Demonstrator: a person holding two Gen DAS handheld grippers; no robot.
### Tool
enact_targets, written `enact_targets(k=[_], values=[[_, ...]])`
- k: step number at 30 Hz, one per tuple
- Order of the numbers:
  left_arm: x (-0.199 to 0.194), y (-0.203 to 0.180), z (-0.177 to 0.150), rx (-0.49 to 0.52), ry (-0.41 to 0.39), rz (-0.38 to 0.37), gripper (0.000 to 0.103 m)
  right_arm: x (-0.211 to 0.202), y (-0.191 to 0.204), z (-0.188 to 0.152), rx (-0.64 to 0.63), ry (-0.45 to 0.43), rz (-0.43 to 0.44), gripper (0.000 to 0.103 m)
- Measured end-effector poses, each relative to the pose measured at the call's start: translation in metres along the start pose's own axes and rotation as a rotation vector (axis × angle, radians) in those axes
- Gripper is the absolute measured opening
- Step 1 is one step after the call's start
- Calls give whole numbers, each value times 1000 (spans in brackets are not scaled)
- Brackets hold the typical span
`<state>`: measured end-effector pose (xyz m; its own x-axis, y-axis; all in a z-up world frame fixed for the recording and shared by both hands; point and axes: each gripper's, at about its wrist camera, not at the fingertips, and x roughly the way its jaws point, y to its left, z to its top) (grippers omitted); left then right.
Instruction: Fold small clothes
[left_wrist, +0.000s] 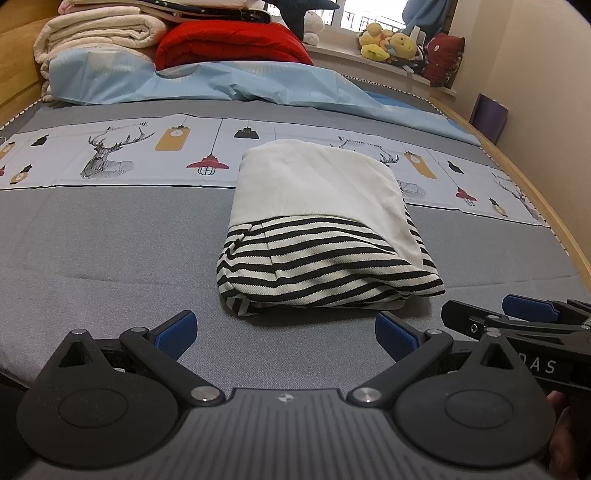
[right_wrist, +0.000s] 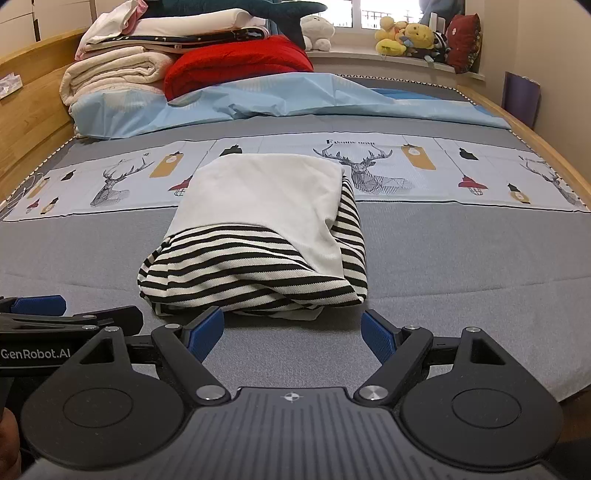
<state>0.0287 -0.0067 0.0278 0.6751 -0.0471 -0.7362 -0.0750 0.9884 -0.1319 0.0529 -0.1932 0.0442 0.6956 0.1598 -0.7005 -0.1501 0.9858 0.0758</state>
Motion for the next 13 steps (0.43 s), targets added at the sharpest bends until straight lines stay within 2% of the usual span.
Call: enact_targets(k=[13], values=[[1,3,0,5,0,-3,103,0,-1,-1,2,4,-1,82]])
